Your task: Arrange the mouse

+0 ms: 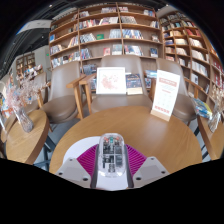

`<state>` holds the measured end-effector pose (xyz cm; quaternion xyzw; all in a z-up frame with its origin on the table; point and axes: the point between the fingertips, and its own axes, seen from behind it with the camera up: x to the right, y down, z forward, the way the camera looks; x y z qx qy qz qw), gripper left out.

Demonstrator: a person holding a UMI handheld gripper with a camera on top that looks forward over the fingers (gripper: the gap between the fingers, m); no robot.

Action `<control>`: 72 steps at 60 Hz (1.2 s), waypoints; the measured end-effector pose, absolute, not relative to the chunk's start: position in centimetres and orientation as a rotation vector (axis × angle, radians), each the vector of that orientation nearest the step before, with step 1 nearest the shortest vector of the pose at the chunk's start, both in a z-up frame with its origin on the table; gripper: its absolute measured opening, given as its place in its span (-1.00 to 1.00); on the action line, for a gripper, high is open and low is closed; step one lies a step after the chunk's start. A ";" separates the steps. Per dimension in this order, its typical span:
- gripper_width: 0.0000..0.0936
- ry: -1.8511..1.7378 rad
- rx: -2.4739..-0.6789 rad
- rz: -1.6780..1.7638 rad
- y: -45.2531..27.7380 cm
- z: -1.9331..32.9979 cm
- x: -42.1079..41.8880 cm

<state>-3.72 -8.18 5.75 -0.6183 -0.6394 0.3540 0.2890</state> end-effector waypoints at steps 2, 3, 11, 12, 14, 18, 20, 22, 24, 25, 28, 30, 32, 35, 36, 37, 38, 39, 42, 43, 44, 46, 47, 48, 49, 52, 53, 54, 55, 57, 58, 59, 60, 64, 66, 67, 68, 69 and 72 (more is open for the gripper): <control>-0.12 -1.718 -1.657 0.928 -9.4 4.5 -3.8; -0.12 -1.723 -1.659 0.915 -9.9 3.9 -3.9; -0.12 -1.724 -1.665 0.830 -11.7 0.6 -4.3; -0.12 -1.729 -1.668 0.830 -12.0 0.3 -4.3; -0.12 -1.735 -1.680 0.830 -12.5 -0.3 -4.2; -0.04 -1.731 -1.698 0.825 -12.7 -1.2 -3.8; -0.02 -1.717 -1.682 0.827 -12.6 -1.1 -4.0; 0.02 -1.720 -1.674 0.812 -12.4 -1.1 -4.0; 0.05 -1.723 -1.666 0.807 -12.5 -1.1 -4.0; 0.07 -1.726 -1.660 0.806 -12.6 -1.0 -4.0; 0.35 -1.725 -1.660 0.799 -12.5 -1.0 -4.0; 0.61 -1.705 -1.670 0.787 -12.0 -0.8 -3.9; 0.74 -1.692 -1.671 0.781 -11.7 -0.4 -3.6; 0.78 -1.668 -1.669 0.772 -11.1 0.5 -3.2; 0.79 -1.669 -1.665 0.772 -11.1 1.0 -2.9; 0.80 -1.669 -1.660 0.775 -11.1 1.4 -2.6; 0.81 -1.668 -1.655 0.781 -11.1 1.9 -2.3; 0.81 -1.665 -1.651 0.788 -11.1 2.5 -1.9; 0.82 -1.661 -1.638 0.809 -10.9 4.2 -0.3; 0.81 -1.659 -1.638 0.811 -10.8 4.8 0.4; 0.81 -1.655 -1.639 0.814 -10.6 5.4 1.2; 0.82 -1.644 -1.645 0.814 -10.1 6.6 3.0; 0.82 -1.638 -1.647 0.813 -9.9 7.2 3.8; 0.82 -1.634 -1.648 0.813 -9.6 7.7 4.8; 0.81 -1.630 -1.647 0.813 -9.4 8.3 5.7; 0.82 -1.622 -1.635 0.822 -8.7 9.8 8.6; 0.82 -1.621 -1.626 0.826 -8.5 10.4 9.6; 0.82 -1.620 -1.615 0.830 -8.3 10.9 10.6; 0.82 -1.619 -1.605 0.830 -8.2 11.4 11.6; 0.82 -1.615 -1.582 0.835 -7.5 12.2 13.5; 0.82 -1.614 -1.571 0.836 -7.3 12.6 14.5; 0.82 -1.613 -1.562 0.837 -6.9 12.9 15.5; 0.82 -1.610 -1.558 0.836 -6.6 13.2 16.6; 0.82 -1.596 -1.564 0.838 -5.7 14.2 20.5; 0.82 -1.582 -1.573 0.848 -5.2 14.5 22.3; 0.82 -1.575 -1.581 0.852 -5.0 14.6 23.2; 0.82 -1.570 -1.587 0.855 -4.8 14.6 24.1; 0.82 -1.569 -1.592 0.858 -4.5 14.8 25.0; 0.81 -1.565 -1.598 0.861 -4.1 15.0 27.2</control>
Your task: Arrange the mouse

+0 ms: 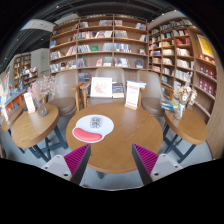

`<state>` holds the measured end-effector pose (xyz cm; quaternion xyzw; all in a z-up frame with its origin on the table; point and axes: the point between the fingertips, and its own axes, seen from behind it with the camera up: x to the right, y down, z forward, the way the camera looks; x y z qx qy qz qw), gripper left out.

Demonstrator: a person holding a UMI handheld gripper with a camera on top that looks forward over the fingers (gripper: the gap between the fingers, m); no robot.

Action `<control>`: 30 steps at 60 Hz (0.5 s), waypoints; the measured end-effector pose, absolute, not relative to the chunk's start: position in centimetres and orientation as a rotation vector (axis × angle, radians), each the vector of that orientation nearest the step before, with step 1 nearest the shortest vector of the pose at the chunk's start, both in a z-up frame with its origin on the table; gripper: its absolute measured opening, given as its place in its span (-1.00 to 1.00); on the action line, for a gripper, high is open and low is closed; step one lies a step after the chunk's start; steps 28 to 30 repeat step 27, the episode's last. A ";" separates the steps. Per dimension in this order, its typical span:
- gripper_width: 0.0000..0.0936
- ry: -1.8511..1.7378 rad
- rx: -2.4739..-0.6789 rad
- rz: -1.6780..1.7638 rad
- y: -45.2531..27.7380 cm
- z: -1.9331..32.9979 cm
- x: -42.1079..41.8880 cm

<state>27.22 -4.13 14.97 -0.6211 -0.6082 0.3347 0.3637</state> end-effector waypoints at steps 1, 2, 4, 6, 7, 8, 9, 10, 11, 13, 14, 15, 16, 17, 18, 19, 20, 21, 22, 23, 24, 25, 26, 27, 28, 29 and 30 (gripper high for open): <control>0.82 -1.562 -1.599 0.859 -3.9 15.1 27.9; 0.82 -1.559 -1.598 0.856 -3.7 15.2 28.6; 0.82 -1.557 -1.590 0.849 -3.4 15.3 29.7; 0.82 -1.556 -1.579 0.845 -3.0 15.4 30.9; 0.82 -1.556 -1.576 0.844 -2.9 15.5 31.4; 0.82 -1.556 -1.573 0.844 -2.8 15.5 31.8; 0.82 -1.556 -1.571 0.844 -2.7 15.6 32.3; 0.82 -1.555 -1.569 0.844 -2.6 15.6 32.7; 0.82 -1.554 -1.566 0.845 -2.6 15.7 33.0; 0.82 -1.553 -1.566 0.848 -2.5 15.9 33.7; 0.82 -1.553 -1.567 0.850 -2.4 15.9 34.0; 0.82 -1.553 -1.569 0.851 -2.4 15.9 34.3; 0.83 -1.551 -1.570 0.851 -2.3 16.0 34.6; 0.82 -1.547 -1.571 0.851 -2.2 16.1 34.8; 0.82 -1.543 -1.572 0.852 -2.1 16.2 35.0; 0.82 -1.538 -1.571 0.853 -2.0 16.3 35.3; 0.82 -1.533 -1.566 0.852 -1.9 16.4 35.4; 0.82 -1.528 -1.559 0.850 -1.7 16.6 35.5; 0.82 -1.525 -1.552 0.847 -1.6 16.8 35.6; 0.82 -1.524 -1.546 0.845 -1.5 16.9 35.6; 0.82 -1.523 -1.544 0.845 -1.4 17.0 35.7; 0.82 -1.522 -1.543 0.846 -1.3 17.1 35.8; 0.82 -1.519 -1.545 0.850 -1.2 17.1 35.8; 0.82 -1.516 -1.547 0.856 -1.2 17.2 35.9; 0.82 -1.516 -1.547 0.856 -1.2 17.2 35.9; 0.82 -1.516 -1.547 0.856 -1.2 17.2 35.9; 0.82 -1.516 -1.547 0.856 -1.2 17.2 35.9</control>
